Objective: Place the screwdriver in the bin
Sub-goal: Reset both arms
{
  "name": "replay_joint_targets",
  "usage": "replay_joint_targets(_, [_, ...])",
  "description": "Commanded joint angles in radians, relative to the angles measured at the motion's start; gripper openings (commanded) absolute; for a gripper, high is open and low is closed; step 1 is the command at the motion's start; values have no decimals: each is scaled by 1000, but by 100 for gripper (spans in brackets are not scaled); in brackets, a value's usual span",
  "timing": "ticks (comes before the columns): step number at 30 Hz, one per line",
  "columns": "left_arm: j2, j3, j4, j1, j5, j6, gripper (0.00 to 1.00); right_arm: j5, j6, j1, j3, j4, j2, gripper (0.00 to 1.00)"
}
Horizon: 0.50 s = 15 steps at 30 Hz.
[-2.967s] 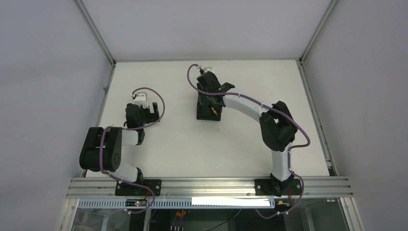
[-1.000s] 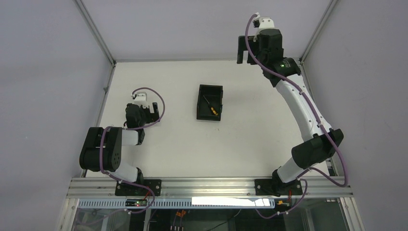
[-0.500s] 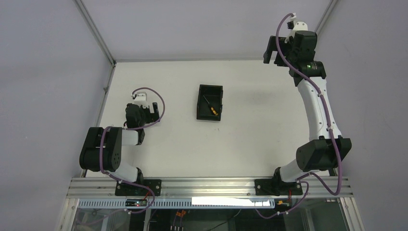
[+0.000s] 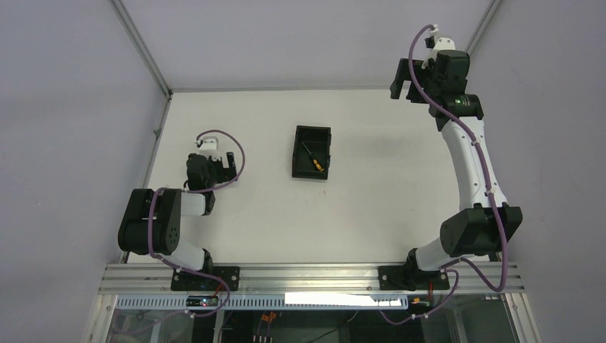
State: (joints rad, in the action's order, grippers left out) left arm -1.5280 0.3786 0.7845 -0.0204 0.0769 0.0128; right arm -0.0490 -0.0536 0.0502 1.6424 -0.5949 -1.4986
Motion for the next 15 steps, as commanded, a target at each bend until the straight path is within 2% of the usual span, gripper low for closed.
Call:
replay_joint_targets(1, [21, 0, 27, -9, -21, 4, 99, 11, 13, 0, 4, 34, 45, 99])
replay_joint_targets(15, [20, 0, 27, -9, -20, 4, 99, 22, 5, 0, -16, 49, 54, 99])
